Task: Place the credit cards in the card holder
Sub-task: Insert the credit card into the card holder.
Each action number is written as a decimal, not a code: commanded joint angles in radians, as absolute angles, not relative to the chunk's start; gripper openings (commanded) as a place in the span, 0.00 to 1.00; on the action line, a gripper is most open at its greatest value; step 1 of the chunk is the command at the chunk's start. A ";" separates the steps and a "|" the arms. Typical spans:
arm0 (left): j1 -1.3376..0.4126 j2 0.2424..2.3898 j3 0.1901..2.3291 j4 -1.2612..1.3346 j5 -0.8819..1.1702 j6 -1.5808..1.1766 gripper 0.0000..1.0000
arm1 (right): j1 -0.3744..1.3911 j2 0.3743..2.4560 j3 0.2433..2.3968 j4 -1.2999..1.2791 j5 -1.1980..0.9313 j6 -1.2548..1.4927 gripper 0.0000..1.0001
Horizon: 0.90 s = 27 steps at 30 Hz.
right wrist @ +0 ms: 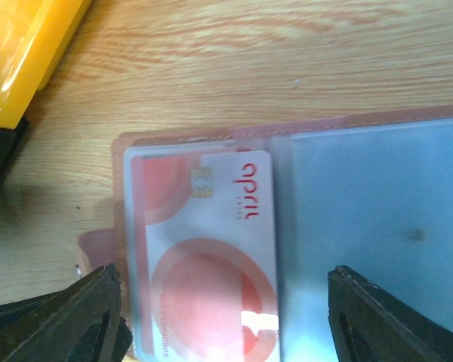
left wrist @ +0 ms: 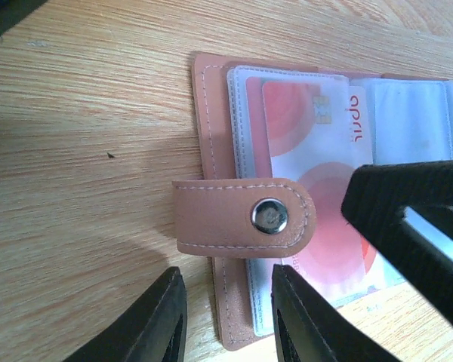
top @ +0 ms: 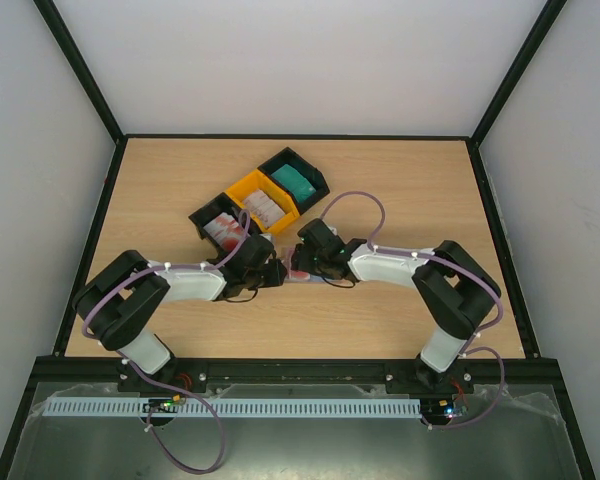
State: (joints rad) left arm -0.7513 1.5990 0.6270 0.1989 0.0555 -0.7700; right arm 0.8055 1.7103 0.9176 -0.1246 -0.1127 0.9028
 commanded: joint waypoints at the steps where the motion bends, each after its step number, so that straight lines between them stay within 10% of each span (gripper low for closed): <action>1: -0.748 1.610 0.612 0.203 0.073 -0.769 0.34 | 0.809 1.674 0.899 -0.192 -0.013 0.906 0.72; 27: -0.748 1.674 0.636 0.237 0.132 -0.753 0.32 | 0.809 1.731 0.900 -0.069 -0.244 0.788 0.34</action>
State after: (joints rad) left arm -0.7494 1.6314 0.6296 0.2630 0.1017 -0.7670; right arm 0.8043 1.7290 0.9016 -0.0990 -0.2092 0.8238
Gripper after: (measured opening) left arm 0.325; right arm 0.338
